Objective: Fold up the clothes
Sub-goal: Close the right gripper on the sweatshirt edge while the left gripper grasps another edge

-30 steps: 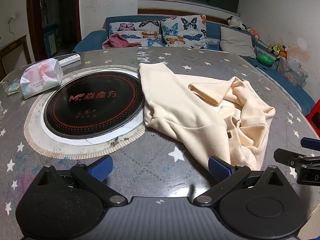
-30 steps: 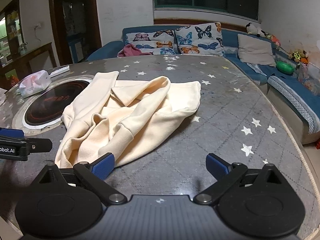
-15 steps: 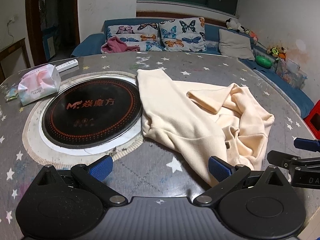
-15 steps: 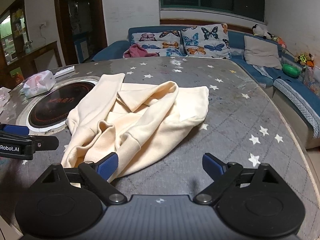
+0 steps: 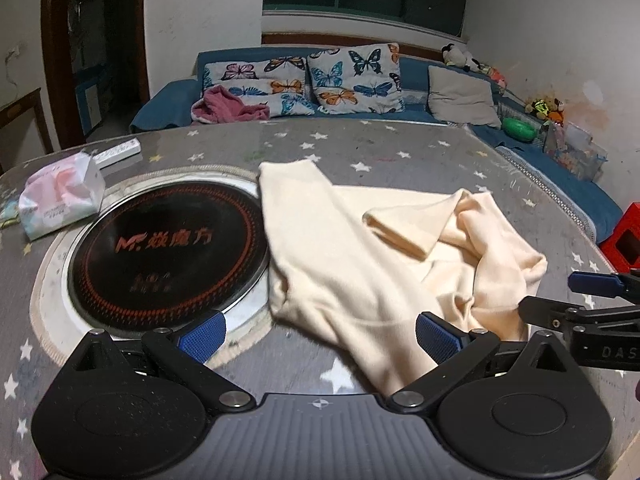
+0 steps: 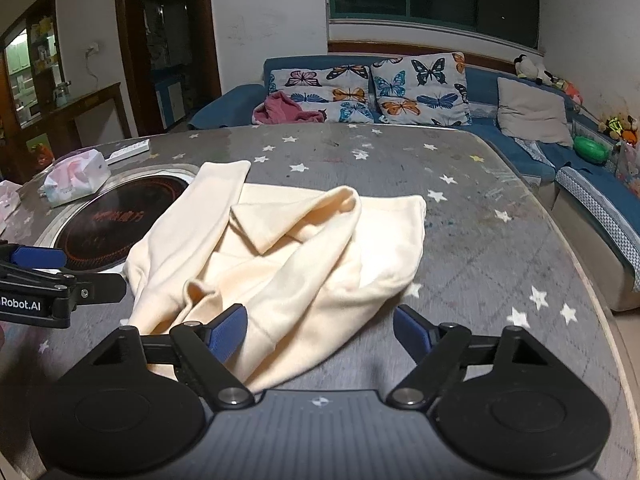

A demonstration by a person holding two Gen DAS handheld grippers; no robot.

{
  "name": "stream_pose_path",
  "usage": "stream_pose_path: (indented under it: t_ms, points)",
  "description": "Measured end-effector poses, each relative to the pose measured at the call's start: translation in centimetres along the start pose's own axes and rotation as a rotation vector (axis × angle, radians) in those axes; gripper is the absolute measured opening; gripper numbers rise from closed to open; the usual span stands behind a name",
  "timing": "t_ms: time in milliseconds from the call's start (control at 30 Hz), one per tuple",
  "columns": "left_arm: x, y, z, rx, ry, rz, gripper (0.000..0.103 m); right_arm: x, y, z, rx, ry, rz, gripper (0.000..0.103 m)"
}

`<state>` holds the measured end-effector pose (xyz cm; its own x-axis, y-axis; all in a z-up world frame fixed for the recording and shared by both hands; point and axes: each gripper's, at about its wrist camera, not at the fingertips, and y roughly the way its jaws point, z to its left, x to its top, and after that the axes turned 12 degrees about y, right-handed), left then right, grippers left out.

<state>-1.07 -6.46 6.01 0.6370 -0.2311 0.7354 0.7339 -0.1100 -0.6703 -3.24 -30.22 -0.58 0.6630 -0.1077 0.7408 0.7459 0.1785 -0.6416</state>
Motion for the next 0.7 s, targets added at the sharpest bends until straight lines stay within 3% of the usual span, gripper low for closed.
stream_pose_path:
  t_ms: [133,467,700]
  points:
    - [1.1,0.8,-0.3,-0.007,0.017,-0.013,0.102,1.4,1.2,-0.2,0.003,-0.012,0.000,0.074]
    - [3.8,4.6,-0.7,-0.042,0.038,-0.004,0.085,5.9,6.2,-1.2,-0.006,-0.013,0.020,0.053]
    - [4.9,6.9,-1.4,-0.076,0.060,-0.001,0.083,8.0,10.5,-2.3,-0.004,0.014,0.069,0.035]
